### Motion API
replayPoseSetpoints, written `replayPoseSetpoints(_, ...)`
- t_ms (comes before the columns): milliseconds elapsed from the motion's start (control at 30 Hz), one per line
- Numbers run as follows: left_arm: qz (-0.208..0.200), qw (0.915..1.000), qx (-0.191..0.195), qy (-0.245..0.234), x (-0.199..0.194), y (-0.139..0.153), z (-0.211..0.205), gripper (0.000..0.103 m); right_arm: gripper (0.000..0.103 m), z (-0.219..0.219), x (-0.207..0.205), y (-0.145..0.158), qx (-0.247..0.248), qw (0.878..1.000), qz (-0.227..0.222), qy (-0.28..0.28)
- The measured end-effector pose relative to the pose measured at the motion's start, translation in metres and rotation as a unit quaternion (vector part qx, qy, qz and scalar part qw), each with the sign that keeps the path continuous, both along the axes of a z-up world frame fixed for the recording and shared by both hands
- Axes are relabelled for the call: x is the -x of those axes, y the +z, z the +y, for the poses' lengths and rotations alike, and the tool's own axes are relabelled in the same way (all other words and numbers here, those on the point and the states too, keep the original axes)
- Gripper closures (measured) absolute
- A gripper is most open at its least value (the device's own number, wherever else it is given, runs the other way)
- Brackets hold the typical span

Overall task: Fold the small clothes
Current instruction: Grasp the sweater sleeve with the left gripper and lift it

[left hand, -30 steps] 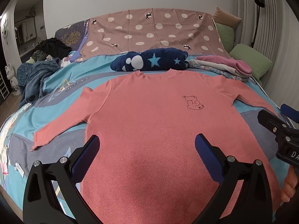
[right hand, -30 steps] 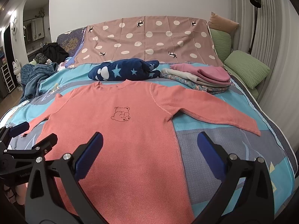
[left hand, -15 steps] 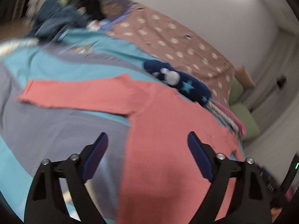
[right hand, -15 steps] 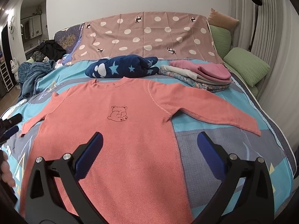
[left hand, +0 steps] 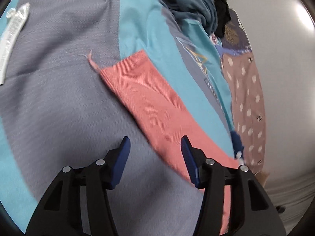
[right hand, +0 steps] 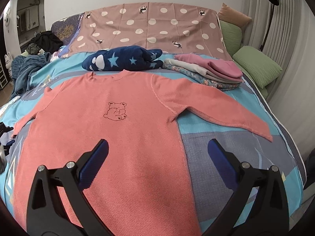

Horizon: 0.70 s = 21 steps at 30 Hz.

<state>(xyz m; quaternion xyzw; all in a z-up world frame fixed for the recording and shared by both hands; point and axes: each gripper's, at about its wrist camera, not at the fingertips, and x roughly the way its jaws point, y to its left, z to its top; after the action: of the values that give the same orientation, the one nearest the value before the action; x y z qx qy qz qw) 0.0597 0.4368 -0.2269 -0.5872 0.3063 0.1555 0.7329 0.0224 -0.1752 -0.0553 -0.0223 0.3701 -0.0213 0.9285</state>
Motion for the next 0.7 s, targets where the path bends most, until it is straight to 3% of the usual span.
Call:
replayPoseSetpoints(100, 0.021, 0.9995, -0.007, 0.021, -0.018, -0.011, 0.015, 0.053, 0.002, 0.004, -0.005, -0.001, 0.010, 1.000, 0.002, 0.000)
replayPoseSetpoints(167, 0.015, 0.9992, -0.001, 0.036, -0.024, -0.017, 0.026, 0.065, 0.002, 0.005, -0.009, -0.003, 0.012, 1.000, 0.006, -0.002)
replayPoseSetpoints(233, -0.001, 0.9990, 0.018, 0.042, -0.026, -0.020, 0.034, 0.088, 0.002, 0.005, -0.013, -0.005, 0.012, 1.000, 0.010, -0.003)
replayPoseSetpoints(267, -0.011, 0.9990, 0.020, 0.040, -0.027, -0.017, 0.035, 0.094, 0.002, 0.004, -0.015, -0.006, 0.012, 1.000, 0.012, -0.005)
replayPoseSetpoints(300, -0.016, 0.9992, 0.008, 0.036, -0.029, -0.009, 0.034, 0.101, 0.002, 0.004, -0.016, -0.007, 0.012, 1.000, 0.013, -0.006)
replayPoseSetpoints(433, -0.067, 0.9945, -0.078, -0.021, -0.051, 0.058, 0.002, 0.101, 0.002, 0.004, -0.024, -0.012, 0.006, 1.000, 0.020, -0.007)
replayPoseSetpoints(500, -0.110, 0.9848, -0.113, -0.072, -0.065, 0.101, -0.034, 0.101, 0.002, 0.005, -0.025, -0.014, 0.002, 1.000, 0.021, -0.006)
replayPoseSetpoints(567, -0.146, 0.9684, -0.155, -0.131, -0.078, 0.141, -0.081, 0.101, 0.002, 0.006, -0.027, -0.016, -0.003, 1.000, 0.022, -0.003)
replayPoseSetpoints(633, -0.172, 0.9453, -0.195, -0.197, -0.090, 0.172, -0.138, 0.101, 0.002, 0.005, -0.028, -0.017, -0.006, 1.000, 0.022, 0.000)
replayPoseSetpoints(700, -0.198, 0.9169, -0.221, -0.267, -0.099, 0.192, -0.199, 0.101, 0.002, 0.003, -0.028, -0.019, -0.008, 1.000, 0.023, -0.002)
